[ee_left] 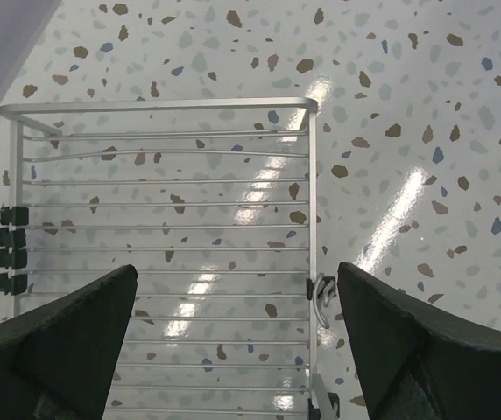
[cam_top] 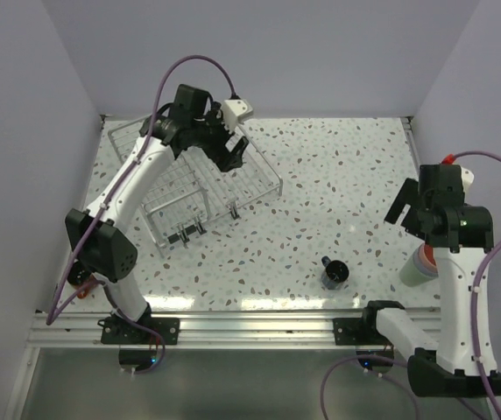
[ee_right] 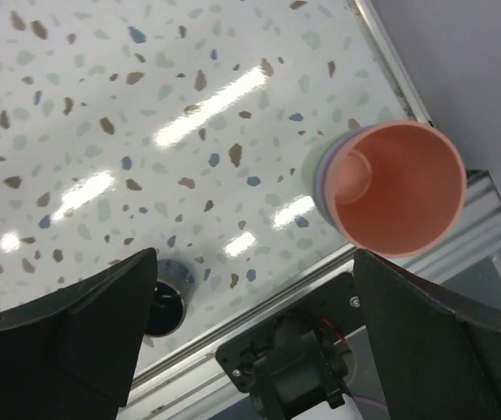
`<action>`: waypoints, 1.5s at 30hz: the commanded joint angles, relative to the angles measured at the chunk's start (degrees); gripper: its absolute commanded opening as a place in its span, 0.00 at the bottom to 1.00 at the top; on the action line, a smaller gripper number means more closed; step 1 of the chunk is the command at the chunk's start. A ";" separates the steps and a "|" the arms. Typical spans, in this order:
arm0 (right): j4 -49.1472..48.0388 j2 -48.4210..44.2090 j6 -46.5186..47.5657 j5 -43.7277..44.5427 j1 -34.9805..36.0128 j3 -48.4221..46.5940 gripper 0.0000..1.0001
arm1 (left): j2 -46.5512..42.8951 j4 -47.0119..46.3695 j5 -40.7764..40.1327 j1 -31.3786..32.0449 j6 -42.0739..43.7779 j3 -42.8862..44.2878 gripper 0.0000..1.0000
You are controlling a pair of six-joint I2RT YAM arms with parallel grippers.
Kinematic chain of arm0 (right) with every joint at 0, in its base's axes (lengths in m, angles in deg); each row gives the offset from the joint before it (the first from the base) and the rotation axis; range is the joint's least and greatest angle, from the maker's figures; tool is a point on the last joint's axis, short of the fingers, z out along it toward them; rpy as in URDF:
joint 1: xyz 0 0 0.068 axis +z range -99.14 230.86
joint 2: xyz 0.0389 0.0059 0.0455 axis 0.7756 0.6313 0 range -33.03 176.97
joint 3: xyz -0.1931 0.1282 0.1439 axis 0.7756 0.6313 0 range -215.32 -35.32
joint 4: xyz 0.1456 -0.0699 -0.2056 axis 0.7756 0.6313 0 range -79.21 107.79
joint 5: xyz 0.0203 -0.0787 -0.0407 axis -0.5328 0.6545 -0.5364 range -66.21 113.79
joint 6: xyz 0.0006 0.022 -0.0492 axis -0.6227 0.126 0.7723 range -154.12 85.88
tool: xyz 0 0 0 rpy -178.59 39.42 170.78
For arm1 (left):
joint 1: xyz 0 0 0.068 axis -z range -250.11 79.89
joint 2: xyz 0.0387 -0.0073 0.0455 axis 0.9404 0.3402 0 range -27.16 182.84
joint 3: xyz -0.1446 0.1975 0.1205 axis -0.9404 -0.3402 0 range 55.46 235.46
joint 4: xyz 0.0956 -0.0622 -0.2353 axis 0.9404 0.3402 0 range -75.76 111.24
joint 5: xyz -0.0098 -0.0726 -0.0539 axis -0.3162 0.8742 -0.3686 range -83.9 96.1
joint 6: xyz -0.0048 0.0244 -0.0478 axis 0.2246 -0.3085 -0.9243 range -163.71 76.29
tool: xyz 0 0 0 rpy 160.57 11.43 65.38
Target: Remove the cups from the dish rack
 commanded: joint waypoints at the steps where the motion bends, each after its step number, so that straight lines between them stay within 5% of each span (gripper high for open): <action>1: -1.84 1.55 5.63 -10.15 -0.19 -6.54 0.98 | -3.87 -2.93 -7.27 -0.39 -1.54 1.78 1.00; 8: -24.86 -3.10 10.54 -26.49 -0.20 -2.26 0.98 | -15.01 -6.17 -17.73 -3.73 -3.13 -2.68 1.00; 14: -41.39 -7.85 14.41 -36.26 -0.19 5.83 0.98 | -35.57 -15.39 -27.58 -5.22 -2.42 -26.90 1.00; 19: -43.78 -9.69 18.11 -41.45 -0.02 10.75 0.98 | -54.97 -22.69 -29.52 -5.57 -4.62 -42.67 1.00; 25: -44.75 -13.29 17.67 -42.06 0.07 16.29 0.98 | -66.95 -20.50 -34.53 -8.04 -4.80 -54.02 1.00; 30: -44.75 -18.39 18.64 -44.53 0.07 20.15 0.98 | -72.33 -22.08 -33.74 -11.02 -4.01 -61.05 1.00; 45: -42.20 -27.36 10.21 -34.25 -0.02 24.73 0.98 | -82.44 -27.71 -29.00 -16.74 -4.44 -73.98 1.00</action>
